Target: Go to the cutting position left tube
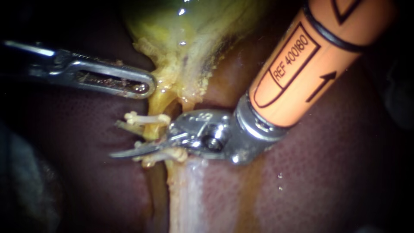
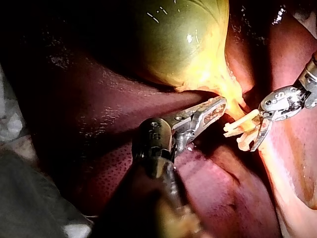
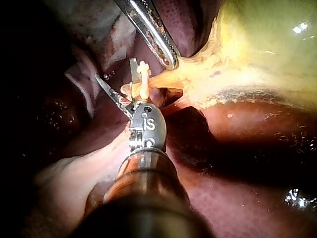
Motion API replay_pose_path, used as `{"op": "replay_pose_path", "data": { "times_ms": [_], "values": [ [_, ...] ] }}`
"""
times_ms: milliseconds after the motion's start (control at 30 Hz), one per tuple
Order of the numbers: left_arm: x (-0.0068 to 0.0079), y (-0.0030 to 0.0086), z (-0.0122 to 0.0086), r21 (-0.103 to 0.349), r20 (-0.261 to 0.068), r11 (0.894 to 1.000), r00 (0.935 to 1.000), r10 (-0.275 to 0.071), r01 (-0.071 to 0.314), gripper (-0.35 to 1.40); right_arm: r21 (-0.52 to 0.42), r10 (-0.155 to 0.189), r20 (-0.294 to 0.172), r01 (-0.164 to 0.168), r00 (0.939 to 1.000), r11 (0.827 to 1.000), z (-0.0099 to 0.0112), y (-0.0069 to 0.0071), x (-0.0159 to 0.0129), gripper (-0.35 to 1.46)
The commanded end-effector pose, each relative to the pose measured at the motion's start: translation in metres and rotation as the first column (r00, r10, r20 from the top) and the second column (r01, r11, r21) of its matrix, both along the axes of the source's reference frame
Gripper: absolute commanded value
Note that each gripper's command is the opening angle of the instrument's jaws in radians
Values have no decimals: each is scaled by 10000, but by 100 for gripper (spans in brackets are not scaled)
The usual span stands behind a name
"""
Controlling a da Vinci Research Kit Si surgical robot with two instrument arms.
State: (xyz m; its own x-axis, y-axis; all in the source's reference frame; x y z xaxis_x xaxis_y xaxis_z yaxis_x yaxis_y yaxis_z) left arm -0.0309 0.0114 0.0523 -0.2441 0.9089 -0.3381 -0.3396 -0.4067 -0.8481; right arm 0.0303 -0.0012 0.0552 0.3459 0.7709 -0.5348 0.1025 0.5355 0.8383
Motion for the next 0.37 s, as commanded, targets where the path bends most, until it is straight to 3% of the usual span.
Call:
{"op": "replay_pose_path", "data": {
  "times_ms": [33, 367],
  "values": [
    [0, 0, 0, 1, 0, 10000, 10000, 1, -1, -35, -7, -31, -6, 31, 10000, 10000, 0, -1, 0, 140],
    [0, 0, 0, 1, 0, 10000, 10000, 1, -1, -35, 84, -26, 39, 25, 10000, 10000, 5, -1, -1, 140]
  ]
}}
